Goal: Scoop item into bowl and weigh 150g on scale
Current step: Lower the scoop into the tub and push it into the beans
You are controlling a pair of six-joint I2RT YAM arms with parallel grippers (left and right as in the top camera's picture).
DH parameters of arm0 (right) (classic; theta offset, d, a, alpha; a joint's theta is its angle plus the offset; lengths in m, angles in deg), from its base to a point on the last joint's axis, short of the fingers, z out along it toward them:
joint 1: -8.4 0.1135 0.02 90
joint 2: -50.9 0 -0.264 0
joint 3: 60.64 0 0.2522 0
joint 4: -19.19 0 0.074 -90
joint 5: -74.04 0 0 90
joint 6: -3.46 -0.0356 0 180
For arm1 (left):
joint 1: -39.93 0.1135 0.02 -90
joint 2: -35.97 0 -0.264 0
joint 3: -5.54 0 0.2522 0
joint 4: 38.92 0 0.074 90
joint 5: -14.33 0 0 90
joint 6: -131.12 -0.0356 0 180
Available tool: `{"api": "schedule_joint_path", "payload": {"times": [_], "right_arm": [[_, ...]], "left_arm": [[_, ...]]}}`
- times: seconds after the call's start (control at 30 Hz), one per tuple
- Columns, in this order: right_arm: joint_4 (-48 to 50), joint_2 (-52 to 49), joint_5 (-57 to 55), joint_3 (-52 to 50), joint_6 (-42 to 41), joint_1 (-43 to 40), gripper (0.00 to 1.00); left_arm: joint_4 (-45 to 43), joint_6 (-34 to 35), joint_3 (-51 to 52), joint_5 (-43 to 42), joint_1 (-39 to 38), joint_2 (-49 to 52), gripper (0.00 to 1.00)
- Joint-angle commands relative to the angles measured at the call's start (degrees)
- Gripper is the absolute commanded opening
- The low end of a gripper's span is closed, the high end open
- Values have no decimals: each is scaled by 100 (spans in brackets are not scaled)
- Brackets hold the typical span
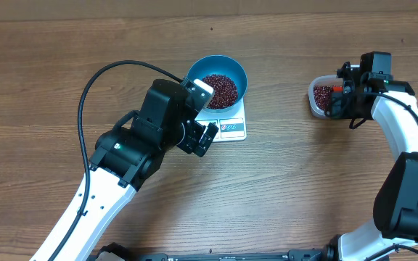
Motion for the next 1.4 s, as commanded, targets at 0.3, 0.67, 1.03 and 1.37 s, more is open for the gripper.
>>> {"api": "schedule_joint_path", "payload": {"times": [0.3, 0.67, 1.03, 1.37], "right_arm": [[-470, -63, 201, 2, 199, -212, 4], [-529, -63, 496, 2, 319, -280, 4], [-522, -63, 1255, 2, 699, -367, 4], [-568, -63, 2197, 2, 796, -682, 4]], "left_arm": [[-4, 94, 24, -44, 20, 31, 100], [-4, 94, 24, -44, 20, 31, 100], [-4, 94, 24, -44, 20, 31, 100], [-4, 94, 24, -44, 20, 31, 99]]}}
